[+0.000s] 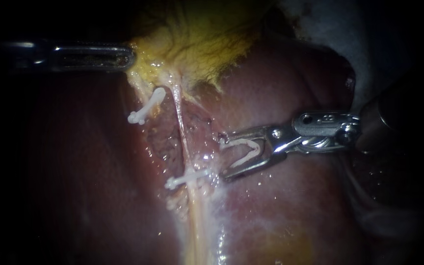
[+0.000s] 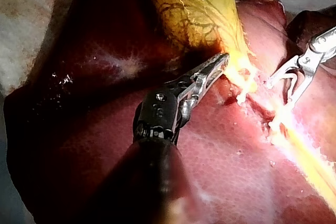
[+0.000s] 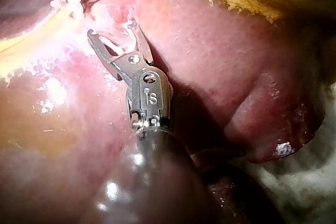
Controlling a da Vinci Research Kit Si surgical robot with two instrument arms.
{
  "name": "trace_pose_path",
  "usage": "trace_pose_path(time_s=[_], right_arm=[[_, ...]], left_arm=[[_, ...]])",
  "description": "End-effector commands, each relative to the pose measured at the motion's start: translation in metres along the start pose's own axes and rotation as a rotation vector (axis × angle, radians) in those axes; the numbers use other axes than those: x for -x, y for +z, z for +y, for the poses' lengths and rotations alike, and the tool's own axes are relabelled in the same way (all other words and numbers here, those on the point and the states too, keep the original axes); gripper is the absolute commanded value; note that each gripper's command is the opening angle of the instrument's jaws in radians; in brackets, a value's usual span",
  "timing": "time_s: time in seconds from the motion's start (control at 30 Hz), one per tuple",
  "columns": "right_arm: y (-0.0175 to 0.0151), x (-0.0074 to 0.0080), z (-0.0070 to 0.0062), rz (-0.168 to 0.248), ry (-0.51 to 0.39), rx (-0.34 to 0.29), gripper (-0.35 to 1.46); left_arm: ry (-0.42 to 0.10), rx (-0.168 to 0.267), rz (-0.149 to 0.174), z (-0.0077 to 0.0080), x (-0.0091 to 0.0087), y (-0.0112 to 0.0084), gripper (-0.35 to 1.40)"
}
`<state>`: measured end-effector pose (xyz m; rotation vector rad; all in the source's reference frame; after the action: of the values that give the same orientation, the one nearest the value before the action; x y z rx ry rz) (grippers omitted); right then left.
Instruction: Clipping second clip right tube
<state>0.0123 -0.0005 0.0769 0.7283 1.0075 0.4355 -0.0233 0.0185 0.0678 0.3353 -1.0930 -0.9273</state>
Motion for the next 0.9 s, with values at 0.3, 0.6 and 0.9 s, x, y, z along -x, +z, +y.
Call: trace_pose_path(time_s=[0.3,0.6,0.9], right_arm=[[-0.0028,-0.0028,-0.0027,0.006,0.017,-0.022,0.51],[-0.0046,-0.0069,-0.0056,0.026,0.106,-0.040,0.51],[-0.0030,-0.0082,-0.0057,0.025,0.239,-0.071,0.51]], left_arm=[[0.001,0.000,0.000,0.0000,-0.0001,0.0000,-0.35],[0.001,0.001,0.000,0.0000,-0.0002,0.0001,-0.35],[0.001,0.002,0.000,0.0000,-0.0002,0.0002,-0.35]])
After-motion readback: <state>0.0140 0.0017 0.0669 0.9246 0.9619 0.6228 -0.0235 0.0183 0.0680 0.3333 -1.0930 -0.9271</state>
